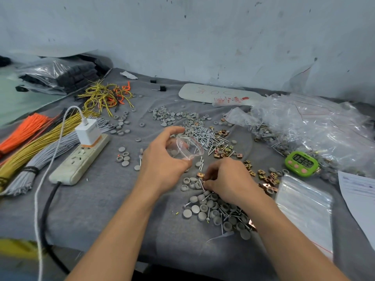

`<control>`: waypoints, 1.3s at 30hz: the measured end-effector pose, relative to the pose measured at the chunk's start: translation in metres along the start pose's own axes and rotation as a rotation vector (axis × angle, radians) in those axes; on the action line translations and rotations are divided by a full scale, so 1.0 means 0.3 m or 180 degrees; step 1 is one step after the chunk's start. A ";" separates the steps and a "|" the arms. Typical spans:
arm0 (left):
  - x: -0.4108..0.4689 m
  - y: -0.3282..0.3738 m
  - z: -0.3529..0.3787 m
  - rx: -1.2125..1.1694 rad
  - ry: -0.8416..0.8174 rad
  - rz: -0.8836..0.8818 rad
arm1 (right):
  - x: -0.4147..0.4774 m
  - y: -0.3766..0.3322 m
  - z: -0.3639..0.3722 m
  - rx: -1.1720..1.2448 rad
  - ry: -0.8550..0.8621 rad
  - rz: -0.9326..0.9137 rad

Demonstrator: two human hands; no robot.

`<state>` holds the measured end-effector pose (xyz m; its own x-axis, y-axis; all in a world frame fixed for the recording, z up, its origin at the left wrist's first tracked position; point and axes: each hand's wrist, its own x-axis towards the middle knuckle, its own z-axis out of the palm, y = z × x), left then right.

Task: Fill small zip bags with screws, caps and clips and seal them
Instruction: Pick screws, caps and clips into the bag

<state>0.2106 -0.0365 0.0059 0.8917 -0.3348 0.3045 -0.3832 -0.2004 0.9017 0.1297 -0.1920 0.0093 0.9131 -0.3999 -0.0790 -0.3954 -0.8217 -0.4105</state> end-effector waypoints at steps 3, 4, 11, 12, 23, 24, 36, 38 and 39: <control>0.001 0.001 0.001 0.0011 -0.0002 0.0015 | -0.003 0.007 0.009 0.0098 0.0030 0.0001; 0.001 0.001 0.001 0.0032 0.0001 0.0017 | 0.000 0.015 0.010 0.0205 0.0130 0.0006; -0.005 0.007 0.003 0.0277 -0.0037 0.0019 | -0.012 0.061 -0.031 0.1788 0.0694 -0.0058; -0.006 0.008 0.005 0.0306 -0.0039 0.0022 | -0.017 0.065 -0.038 0.2050 0.0677 -0.0014; -0.012 0.018 0.022 0.0512 -0.0132 -0.0007 | -0.015 0.055 -0.037 -0.0213 0.0688 0.0469; -0.013 0.020 0.022 0.0504 -0.0125 -0.0003 | -0.011 0.049 -0.033 -0.0242 0.0766 0.0378; -0.010 0.011 0.015 0.0471 -0.0147 -0.0046 | 0.033 0.027 -0.008 -0.0349 0.0639 0.0167; -0.009 0.012 0.016 0.0466 -0.0146 -0.0047 | 0.032 0.036 -0.011 -0.0079 0.0729 0.0188; -0.010 0.013 0.016 0.0474 -0.0142 -0.0044 | 0.031 0.038 -0.010 -0.0168 0.0673 0.0185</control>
<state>0.2053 -0.0406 0.0070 0.8869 -0.3708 0.2755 -0.4053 -0.3385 0.8492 0.1333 -0.2062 0.0067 0.8498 -0.5188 0.0932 -0.4564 -0.8127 -0.3623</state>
